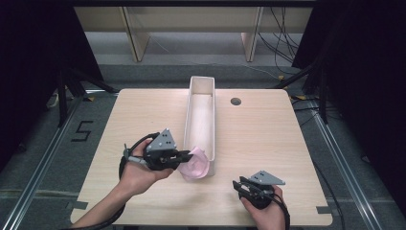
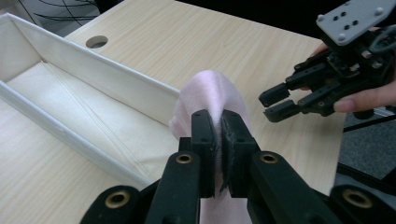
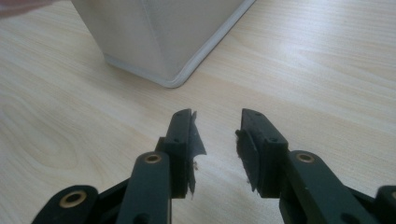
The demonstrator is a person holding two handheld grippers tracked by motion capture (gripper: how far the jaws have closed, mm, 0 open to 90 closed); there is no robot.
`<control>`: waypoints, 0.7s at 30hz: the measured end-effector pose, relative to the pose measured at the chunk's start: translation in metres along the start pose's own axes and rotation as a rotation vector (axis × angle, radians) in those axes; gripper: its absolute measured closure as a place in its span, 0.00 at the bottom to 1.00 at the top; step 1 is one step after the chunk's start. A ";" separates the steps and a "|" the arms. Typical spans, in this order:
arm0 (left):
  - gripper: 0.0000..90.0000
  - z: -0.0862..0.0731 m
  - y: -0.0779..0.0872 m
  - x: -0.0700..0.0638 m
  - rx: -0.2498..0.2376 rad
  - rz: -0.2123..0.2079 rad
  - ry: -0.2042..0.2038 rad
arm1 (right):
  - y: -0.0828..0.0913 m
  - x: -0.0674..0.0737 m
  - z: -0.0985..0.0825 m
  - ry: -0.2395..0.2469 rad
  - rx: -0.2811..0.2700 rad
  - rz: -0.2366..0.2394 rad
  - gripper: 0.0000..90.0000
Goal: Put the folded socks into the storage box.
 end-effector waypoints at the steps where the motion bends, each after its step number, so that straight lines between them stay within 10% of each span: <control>1: 0.94 0.002 -0.001 0.002 0.000 0.003 -0.001 | 0.000 0.000 0.000 0.001 0.001 -0.002 0.72; 21: 0.94 0.018 -0.034 0.044 0.066 0.077 -0.074 | 0.001 0.000 -0.001 -0.042 0.014 -0.006 0.71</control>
Point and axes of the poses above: each handheld gripper's, and its own axes: y roughly backward along the jaws, z roughly out of its top, x roughly to its left, the point moved 6 cm from there along -y, roughly forward along the jaws, and after that the axes turned 2 degrees about y, right-handed, at the moved point
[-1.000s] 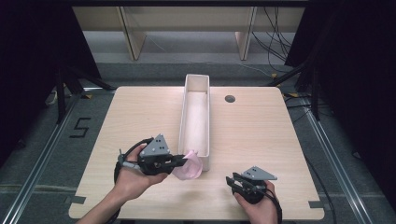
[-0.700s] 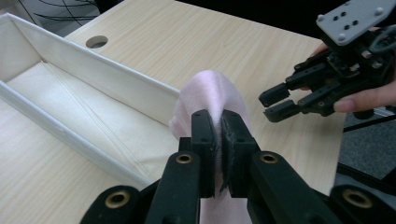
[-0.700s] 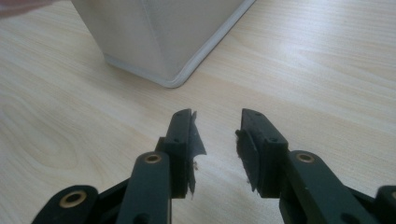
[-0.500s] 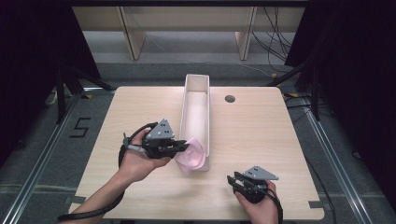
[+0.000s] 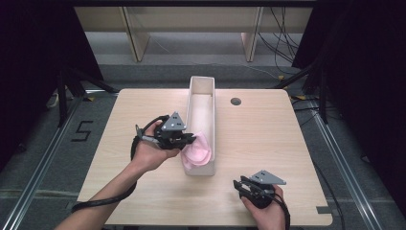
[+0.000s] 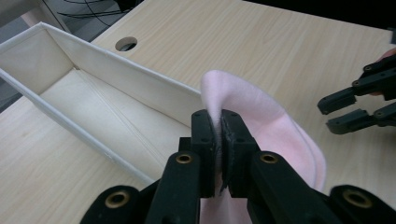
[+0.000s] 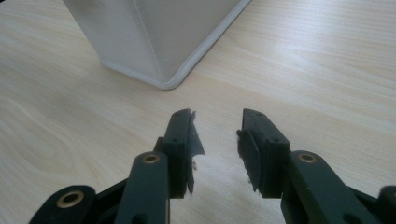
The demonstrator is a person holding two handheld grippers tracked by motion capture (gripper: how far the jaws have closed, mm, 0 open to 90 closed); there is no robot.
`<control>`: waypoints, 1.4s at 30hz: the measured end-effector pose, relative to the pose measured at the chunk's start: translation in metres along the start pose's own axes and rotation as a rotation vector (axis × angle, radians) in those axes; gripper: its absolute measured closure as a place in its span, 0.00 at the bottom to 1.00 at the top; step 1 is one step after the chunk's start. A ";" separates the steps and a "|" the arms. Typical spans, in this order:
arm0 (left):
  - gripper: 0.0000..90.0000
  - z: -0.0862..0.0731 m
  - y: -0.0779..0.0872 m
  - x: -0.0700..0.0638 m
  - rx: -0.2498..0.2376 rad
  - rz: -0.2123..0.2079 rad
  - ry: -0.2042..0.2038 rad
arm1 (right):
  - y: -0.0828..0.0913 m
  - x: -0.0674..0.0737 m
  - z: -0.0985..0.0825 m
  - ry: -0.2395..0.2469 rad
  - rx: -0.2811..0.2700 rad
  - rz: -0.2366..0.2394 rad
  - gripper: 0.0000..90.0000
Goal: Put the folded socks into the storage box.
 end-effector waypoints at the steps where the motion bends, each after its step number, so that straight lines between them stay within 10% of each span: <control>1: 0.94 0.001 -0.002 0.002 0.004 0.007 -0.004 | -0.001 0.000 0.000 0.000 -0.003 -0.001 0.71; 18: 0.94 0.016 -0.017 0.014 0.021 0.054 -0.047 | -0.001 -0.002 -0.001 0.013 -0.006 0.002 0.71; 42: 0.94 -0.016 -0.046 -0.016 0.167 -0.097 -0.123 | -0.003 0.000 -0.003 0.005 0.005 0.009 0.71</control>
Point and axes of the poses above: each handheld gripper's, and its own axes: y roughly backward along the jaws, z roughly out of its top, x roughly to its left, the point moved 6 cm from there along -y, roughly forward along the jaws, and after that the axes turned 2 degrees about y, right-handed, at the moved point
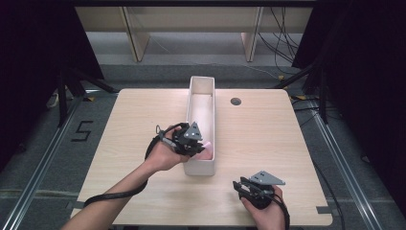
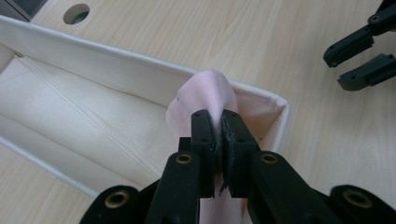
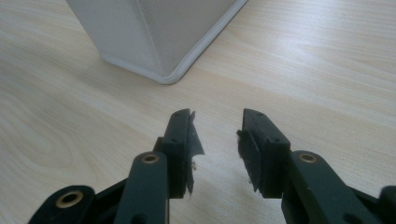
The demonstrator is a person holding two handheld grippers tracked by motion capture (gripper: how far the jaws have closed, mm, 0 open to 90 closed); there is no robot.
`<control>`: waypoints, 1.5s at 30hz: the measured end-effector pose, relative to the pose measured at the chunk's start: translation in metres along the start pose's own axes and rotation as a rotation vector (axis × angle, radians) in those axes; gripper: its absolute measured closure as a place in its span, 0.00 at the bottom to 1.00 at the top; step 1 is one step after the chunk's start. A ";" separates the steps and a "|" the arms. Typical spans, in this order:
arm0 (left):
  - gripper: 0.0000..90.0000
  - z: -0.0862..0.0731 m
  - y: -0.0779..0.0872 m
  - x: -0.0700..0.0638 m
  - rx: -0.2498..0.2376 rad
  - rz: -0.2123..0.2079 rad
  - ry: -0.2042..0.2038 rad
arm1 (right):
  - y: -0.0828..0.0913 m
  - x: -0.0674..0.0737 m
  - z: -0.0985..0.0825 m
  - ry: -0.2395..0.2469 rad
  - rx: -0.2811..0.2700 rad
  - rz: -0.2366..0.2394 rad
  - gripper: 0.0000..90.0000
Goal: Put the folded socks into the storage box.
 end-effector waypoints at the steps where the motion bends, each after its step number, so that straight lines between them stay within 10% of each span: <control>1: 0.94 0.000 0.000 0.000 0.000 -0.009 -0.001 | 0.000 0.000 0.000 -0.002 0.001 -0.001 0.71; 27: 0.94 -0.001 -0.002 0.018 0.022 0.023 -0.037 | -0.001 -0.002 0.001 0.026 -0.004 -0.012 0.71; 45: 0.93 -0.005 -0.006 -0.001 0.038 -0.112 -0.018 | -0.001 -0.001 -0.001 0.015 0.008 -0.007 0.71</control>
Point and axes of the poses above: each handheld gripper's, and its own axes: y roughly backward along the jaws, z roughly out of its top, x roughly to its left, the point moved 6 cm from there along -y, roughly forward along the jaws, and after that the axes turned 2 degrees about y, right-handed, at the moved point
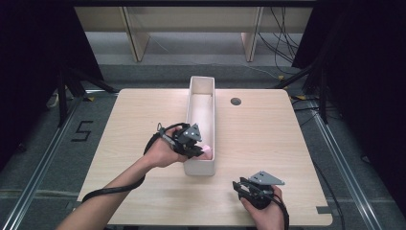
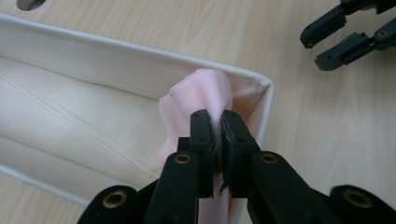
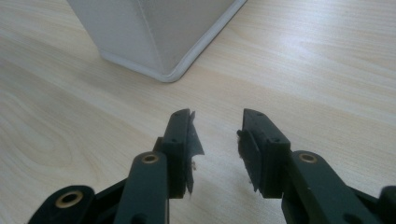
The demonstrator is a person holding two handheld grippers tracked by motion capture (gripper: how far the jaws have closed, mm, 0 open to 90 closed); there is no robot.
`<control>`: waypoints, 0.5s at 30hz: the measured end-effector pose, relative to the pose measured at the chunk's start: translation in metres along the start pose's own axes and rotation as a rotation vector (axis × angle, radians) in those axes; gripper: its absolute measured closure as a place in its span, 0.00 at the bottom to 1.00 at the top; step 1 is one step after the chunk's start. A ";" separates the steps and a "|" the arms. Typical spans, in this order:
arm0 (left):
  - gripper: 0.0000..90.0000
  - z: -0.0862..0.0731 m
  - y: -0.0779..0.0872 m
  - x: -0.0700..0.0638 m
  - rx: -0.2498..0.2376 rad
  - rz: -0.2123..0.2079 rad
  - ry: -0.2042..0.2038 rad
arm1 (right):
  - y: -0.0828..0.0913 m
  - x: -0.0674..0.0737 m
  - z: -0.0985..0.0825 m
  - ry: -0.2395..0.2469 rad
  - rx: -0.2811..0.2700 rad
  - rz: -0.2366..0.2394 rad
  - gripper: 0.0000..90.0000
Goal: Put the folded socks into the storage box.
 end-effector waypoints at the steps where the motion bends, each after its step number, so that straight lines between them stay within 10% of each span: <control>1: 0.93 -0.001 0.001 0.001 0.010 -0.008 -0.011 | 0.000 0.000 0.000 -0.001 -0.001 0.000 0.71; 6: 0.93 -0.003 0.001 -0.001 0.011 -0.037 -0.001 | 0.000 0.000 0.000 0.009 -0.003 0.004 0.70; 8: 0.93 -0.004 0.002 0.000 0.012 -0.024 -0.002 | 0.002 0.004 -0.002 -0.061 0.020 0.007 0.70; 15: 0.93 -0.004 0.002 0.000 0.011 -0.024 0.006 | 0.000 0.000 -0.001 -0.013 0.003 0.003 0.70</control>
Point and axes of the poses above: each handheld gripper's, and its own axes: y roughly backward along the jaws, z roughly out of its top, x roughly to its left, the point moved 6 cm from there along -y, roughly forward along the jaws, and after that the axes turned 2 degrees about y, right-handed, at the moved point
